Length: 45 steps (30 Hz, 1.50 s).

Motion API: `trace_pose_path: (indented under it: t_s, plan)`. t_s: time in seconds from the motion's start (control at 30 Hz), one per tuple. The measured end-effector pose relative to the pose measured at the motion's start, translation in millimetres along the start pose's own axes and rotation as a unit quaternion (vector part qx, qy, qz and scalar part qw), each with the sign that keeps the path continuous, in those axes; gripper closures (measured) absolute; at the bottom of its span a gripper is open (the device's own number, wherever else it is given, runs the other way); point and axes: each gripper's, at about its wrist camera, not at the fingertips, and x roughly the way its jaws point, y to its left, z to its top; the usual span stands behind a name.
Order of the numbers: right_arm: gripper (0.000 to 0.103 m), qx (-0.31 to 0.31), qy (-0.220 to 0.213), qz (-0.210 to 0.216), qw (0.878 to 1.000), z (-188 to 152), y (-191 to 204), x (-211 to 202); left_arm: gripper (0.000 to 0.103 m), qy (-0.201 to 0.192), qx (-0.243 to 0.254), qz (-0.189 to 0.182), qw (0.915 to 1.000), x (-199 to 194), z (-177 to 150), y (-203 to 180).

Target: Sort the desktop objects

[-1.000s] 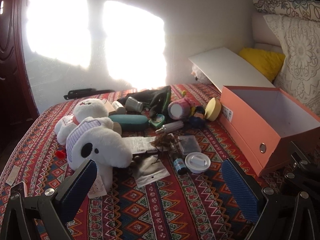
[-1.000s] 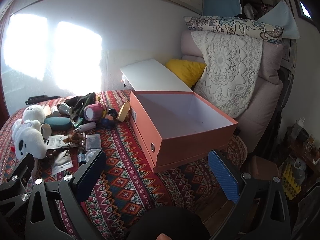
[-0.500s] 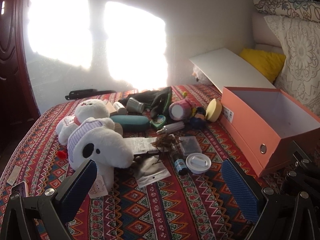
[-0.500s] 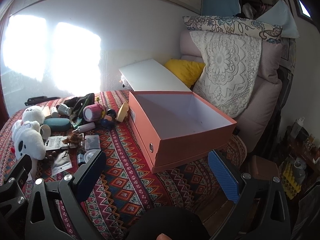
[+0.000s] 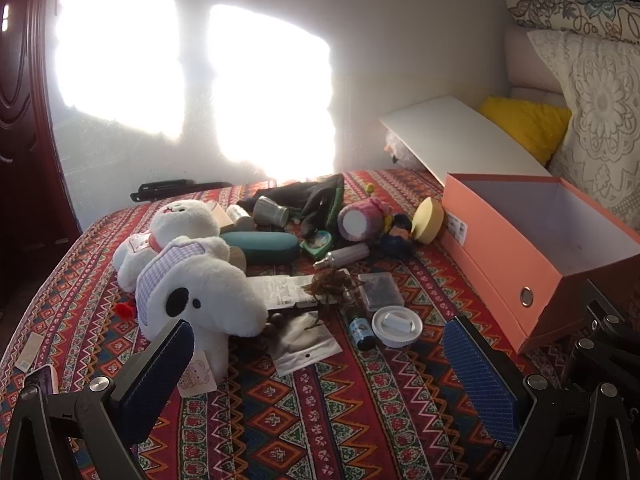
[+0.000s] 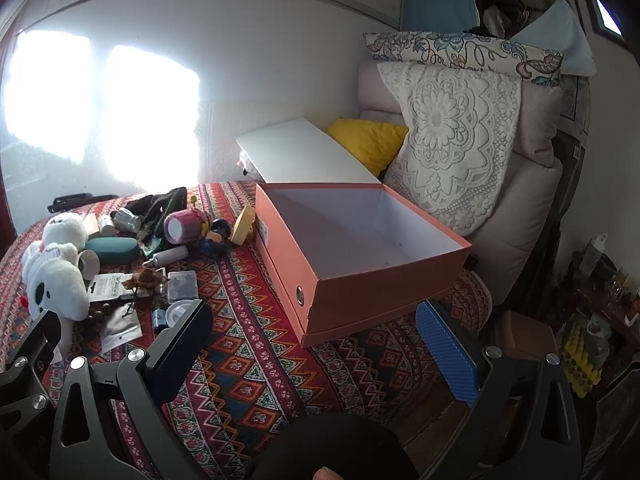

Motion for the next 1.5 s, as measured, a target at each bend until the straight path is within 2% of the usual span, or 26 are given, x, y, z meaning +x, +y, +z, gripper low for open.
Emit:
trace_pose_path:
  t_s: [1.5]
  plan:
    - [0.0,0.0,-0.001,0.001,1.0,2.8,-1.1,-4.1,0.0,-0.005,0.0,-0.005,1.0,-8.0,2.3,-0.7]
